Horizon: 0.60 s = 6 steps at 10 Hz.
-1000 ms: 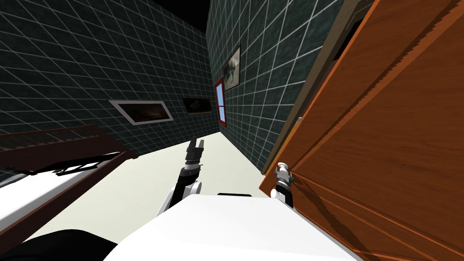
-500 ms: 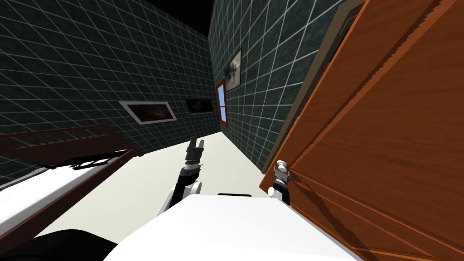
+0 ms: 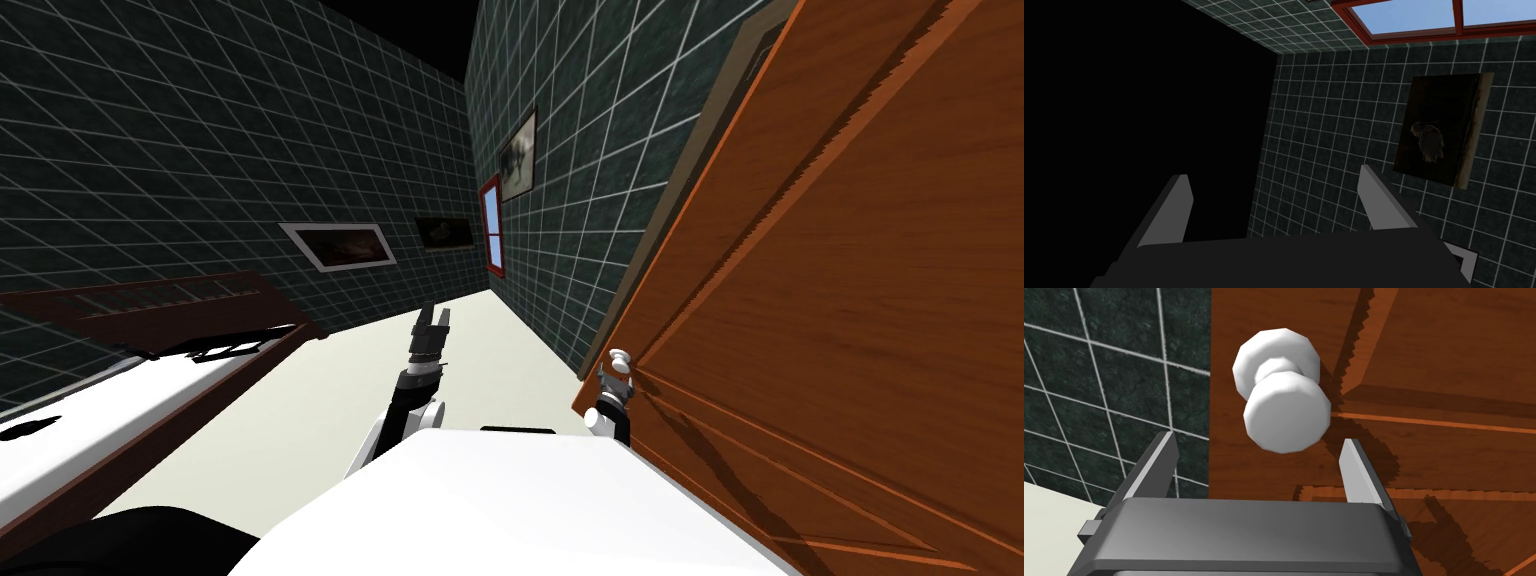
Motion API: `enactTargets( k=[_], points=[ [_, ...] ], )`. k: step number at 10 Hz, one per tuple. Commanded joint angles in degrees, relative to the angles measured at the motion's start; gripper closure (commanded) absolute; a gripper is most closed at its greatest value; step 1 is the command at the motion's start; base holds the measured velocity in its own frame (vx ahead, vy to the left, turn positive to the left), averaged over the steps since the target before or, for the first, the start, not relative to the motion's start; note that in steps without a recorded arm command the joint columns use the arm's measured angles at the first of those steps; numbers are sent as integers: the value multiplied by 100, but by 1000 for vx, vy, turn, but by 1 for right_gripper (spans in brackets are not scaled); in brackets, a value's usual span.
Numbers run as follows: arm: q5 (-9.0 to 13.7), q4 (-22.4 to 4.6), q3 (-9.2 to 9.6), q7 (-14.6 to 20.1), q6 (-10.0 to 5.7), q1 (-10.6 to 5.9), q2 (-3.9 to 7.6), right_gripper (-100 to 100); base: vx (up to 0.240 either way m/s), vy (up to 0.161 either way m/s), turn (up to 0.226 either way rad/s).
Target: Pull the door open
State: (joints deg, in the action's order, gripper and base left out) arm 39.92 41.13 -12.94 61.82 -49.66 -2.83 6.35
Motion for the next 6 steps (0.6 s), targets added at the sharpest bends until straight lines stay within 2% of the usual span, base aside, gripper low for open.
enactTargets(
  k=[1, 2, 3, 4, 6],
  points=[
    [79, 58, 31, 164, -6, -13, -80, -100, -106, -16, 37],
    [140, 97, 55, 278, -10, -27, -141, -100, -121, -27, 32],
    [99, 60, 46, 207, -18, -18, -107, -100, -57, -13, 7],
    [107, 27, 77, 411, -11, 56, 35, -100, 58, -9, -1],
    [109, -2, 104, 578, 1, 128, 174, -100, 112, 12, 4]
  ],
)
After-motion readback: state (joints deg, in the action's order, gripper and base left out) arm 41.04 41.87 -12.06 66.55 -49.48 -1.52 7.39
